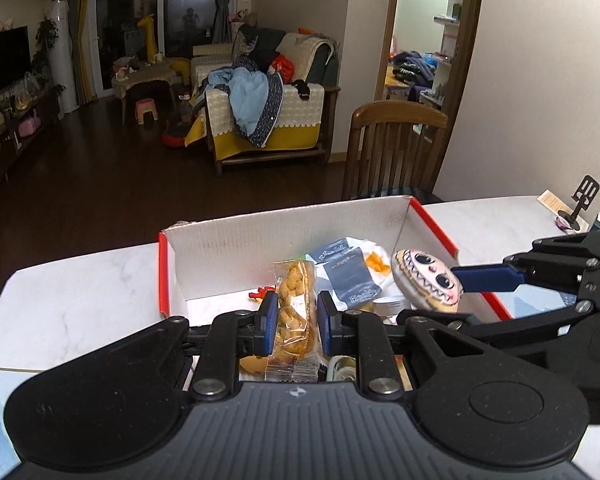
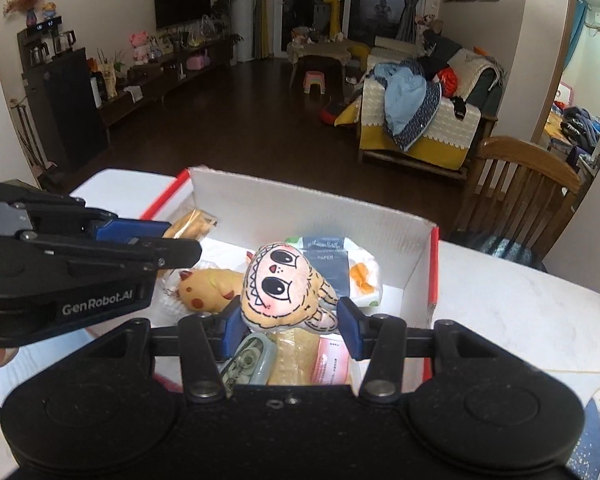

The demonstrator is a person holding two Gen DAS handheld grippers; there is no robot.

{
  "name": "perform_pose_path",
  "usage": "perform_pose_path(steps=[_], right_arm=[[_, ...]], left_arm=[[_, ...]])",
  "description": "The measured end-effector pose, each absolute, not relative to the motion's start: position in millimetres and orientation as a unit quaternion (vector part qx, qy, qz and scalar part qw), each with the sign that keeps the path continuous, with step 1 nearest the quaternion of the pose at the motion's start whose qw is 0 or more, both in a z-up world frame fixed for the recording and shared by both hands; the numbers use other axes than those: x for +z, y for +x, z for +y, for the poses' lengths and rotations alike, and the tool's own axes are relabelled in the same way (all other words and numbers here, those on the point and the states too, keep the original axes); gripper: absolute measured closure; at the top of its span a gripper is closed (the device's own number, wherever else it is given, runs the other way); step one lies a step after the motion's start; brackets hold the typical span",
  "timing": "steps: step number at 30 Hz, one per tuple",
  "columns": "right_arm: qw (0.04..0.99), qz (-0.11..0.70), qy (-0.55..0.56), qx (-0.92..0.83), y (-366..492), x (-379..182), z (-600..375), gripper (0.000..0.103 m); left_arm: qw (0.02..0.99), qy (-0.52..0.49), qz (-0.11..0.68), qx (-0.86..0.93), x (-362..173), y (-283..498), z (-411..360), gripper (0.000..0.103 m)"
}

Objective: Organize objects
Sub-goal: 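Lower the snack bag and plush keychain into the box and open both tools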

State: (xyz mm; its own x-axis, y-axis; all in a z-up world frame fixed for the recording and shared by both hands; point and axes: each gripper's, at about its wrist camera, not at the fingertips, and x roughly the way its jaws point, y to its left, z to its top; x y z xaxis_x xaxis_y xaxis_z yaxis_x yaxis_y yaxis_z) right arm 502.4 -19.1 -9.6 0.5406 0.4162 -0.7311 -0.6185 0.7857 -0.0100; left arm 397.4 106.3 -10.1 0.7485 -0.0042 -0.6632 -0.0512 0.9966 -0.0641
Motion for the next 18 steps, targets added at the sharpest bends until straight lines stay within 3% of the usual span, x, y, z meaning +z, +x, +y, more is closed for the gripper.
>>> perform_pose_path(steps=[18], right_arm=[[0.842, 0.431, -0.173, 0.273, 522.3, -70.1, 8.3, 0.055]], left_arm=[[0.906, -0.013, 0.423, 0.014, -56.9, 455.9, 112.5, 0.083]])
